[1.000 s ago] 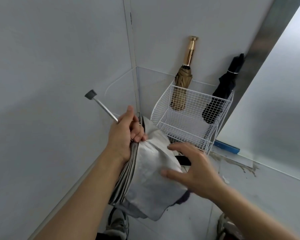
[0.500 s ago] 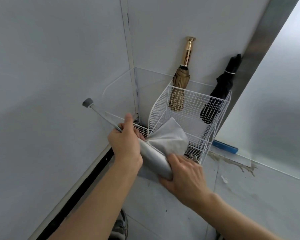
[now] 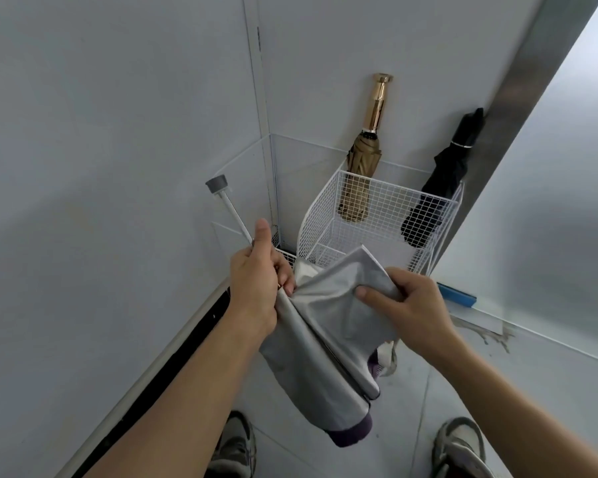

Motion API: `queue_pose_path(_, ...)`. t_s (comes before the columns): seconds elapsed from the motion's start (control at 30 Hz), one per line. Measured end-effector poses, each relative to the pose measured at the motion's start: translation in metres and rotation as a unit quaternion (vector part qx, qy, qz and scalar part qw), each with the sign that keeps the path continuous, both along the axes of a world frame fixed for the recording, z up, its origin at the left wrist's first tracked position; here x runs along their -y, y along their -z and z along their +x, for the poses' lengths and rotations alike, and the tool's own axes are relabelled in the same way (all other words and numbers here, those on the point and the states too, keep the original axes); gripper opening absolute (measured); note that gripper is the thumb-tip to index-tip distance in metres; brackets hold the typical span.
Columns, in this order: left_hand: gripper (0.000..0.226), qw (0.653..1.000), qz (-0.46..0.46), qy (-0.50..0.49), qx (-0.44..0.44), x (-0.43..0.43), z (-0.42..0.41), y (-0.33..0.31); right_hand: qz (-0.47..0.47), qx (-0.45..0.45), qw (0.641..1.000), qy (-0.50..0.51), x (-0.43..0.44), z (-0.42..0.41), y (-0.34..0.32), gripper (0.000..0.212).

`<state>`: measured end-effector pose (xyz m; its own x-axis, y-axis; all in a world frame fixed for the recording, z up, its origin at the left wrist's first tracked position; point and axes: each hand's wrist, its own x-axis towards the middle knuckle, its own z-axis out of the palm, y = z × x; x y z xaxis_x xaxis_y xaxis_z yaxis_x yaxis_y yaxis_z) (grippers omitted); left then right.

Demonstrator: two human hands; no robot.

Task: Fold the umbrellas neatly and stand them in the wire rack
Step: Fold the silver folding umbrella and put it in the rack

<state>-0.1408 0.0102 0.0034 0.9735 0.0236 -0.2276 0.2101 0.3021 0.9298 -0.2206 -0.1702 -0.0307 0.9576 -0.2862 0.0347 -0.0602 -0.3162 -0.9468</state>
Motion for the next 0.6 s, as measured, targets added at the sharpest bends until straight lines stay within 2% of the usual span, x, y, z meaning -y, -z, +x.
queue_pose_path(0.1, 0.061, 0.999, 0.022, -0.042, -0.024, -0.007, 0.007, 0.007, -0.028, 0.070, 0.997, -0.012, 0.002, -0.004, -0.004, 0.006)
queue_pose_path(0.2, 0.061, 0.992, 0.030, -0.122, -0.032, -0.016, 0.015, 0.014, -0.048, 0.096, 0.992, -0.063, -0.008, -0.014, -0.008, 0.012)
queue_pose_path(0.33, 0.084, 0.980, 0.047, -0.193, -0.022, -0.022, 0.025, 0.016, -0.068, 0.092, 0.983, -0.144, -0.026, -0.032, -0.006, 0.008)
queue_pose_path(0.4, 0.087, 0.975, 0.035, -0.216, -0.030, -0.024, 0.026, 0.016, -0.090, 0.117, 0.975, -0.168, -0.035, -0.038, -0.002, 0.010)
queue_pose_path(0.6, 0.061, 0.971, -0.029, -0.233, -0.044, -0.027, 0.029, 0.018, -0.196, 0.181, 0.928, -0.259, -0.063, -0.043, 0.014, 0.015)
